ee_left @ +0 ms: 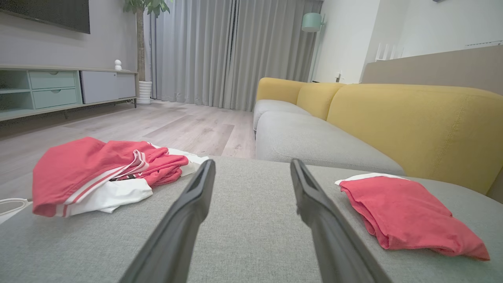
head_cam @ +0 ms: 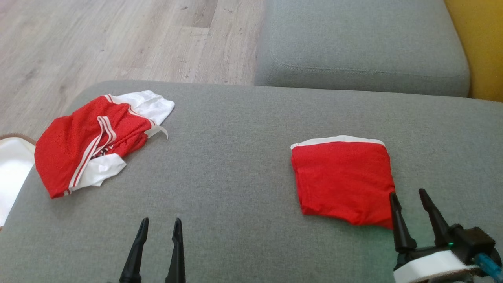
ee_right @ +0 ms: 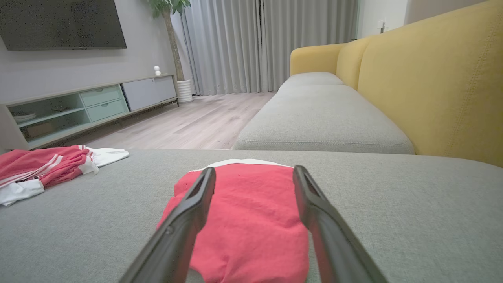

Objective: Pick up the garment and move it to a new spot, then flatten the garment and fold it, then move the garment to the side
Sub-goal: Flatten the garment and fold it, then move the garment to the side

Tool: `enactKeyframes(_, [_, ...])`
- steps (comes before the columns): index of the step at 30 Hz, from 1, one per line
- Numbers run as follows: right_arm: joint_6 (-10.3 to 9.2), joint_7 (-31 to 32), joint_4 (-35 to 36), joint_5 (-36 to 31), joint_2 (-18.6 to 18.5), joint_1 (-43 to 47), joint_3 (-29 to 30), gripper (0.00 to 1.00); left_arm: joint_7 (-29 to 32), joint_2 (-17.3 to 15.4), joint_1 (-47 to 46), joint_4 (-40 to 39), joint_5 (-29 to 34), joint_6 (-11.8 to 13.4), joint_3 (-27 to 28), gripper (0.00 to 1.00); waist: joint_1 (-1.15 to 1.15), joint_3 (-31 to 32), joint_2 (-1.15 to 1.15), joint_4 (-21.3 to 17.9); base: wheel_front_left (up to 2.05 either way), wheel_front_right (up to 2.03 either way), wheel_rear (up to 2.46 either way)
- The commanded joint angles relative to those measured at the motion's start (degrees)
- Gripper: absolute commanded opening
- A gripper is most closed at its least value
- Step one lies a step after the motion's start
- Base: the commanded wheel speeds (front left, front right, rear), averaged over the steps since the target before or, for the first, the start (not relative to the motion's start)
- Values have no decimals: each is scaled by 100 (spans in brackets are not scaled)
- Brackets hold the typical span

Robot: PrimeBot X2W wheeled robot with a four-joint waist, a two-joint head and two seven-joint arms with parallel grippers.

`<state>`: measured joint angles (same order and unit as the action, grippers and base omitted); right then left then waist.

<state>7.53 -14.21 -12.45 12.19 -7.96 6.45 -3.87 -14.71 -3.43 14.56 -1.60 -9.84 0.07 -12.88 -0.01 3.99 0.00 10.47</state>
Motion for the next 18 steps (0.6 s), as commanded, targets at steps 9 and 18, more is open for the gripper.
enactKeyframes(9, [-4,-78,297,-394,171,123,-80,100,-29,50,-255,6,66,-218,231,100,1,59,0,-69,0,0,0])
enactKeyframes(18, [-4,-78,376,-387,365,306,24,100,-29,54,-275,19,-7,-233,313,100,1,54,0,-250,0,0,0])
